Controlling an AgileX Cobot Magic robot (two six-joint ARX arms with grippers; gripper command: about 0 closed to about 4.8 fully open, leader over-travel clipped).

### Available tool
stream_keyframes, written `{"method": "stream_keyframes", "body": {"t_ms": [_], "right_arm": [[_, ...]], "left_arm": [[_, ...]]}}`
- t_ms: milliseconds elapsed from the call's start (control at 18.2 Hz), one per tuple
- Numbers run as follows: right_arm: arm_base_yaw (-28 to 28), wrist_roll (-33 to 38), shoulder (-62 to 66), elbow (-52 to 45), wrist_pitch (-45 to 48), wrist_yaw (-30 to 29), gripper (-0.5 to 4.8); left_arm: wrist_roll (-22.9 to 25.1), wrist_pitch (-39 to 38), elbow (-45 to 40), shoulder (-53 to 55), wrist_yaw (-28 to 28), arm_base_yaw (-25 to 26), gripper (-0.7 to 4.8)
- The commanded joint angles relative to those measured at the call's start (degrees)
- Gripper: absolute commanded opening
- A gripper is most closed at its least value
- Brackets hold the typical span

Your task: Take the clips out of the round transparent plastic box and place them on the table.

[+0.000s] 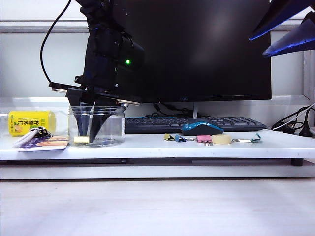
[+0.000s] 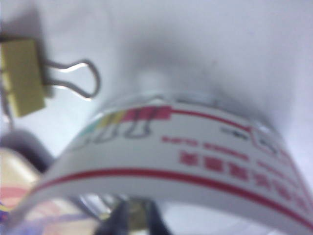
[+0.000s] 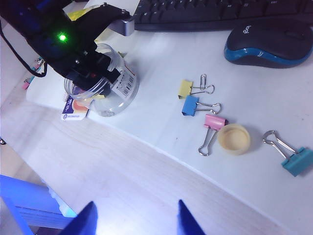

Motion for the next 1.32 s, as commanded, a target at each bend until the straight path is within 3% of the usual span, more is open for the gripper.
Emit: {"method": "stream_keyframes", "body": {"t_ms": [55, 275, 604, 879, 1319], "right_arm": [[-0.02, -0.42, -0.11, 0.13, 0.57, 0.04, 2.12], [-0.02, -0.44, -0.11, 0.13, 0.68, 0.07, 2.12], [-0.02, -0.42, -0.11, 0.13, 0.74, 0.04, 2.12], [0.00, -0.42, -0.11, 0.13, 0.79, 0.04, 2.12], [0.02, -0.39, -0.11, 0.13, 0.61, 0.02, 2.12]], "left_arm": [[-0.15, 2.25, -1.16, 2.45, 1.62, 0.09, 0.18], [-0.20, 3.48, -1.11, 2.36, 1.95, 0.07, -0.06], [-0.35, 8.48, -1.05, 0.26, 8.28, -0.02, -0.06], [-0.11, 10.62, -0.90, -3.72, 8.68, -0.02, -0.06], [0.35, 7.06, 8.66, -3.98, 9.33, -0.04, -0.06]]}}
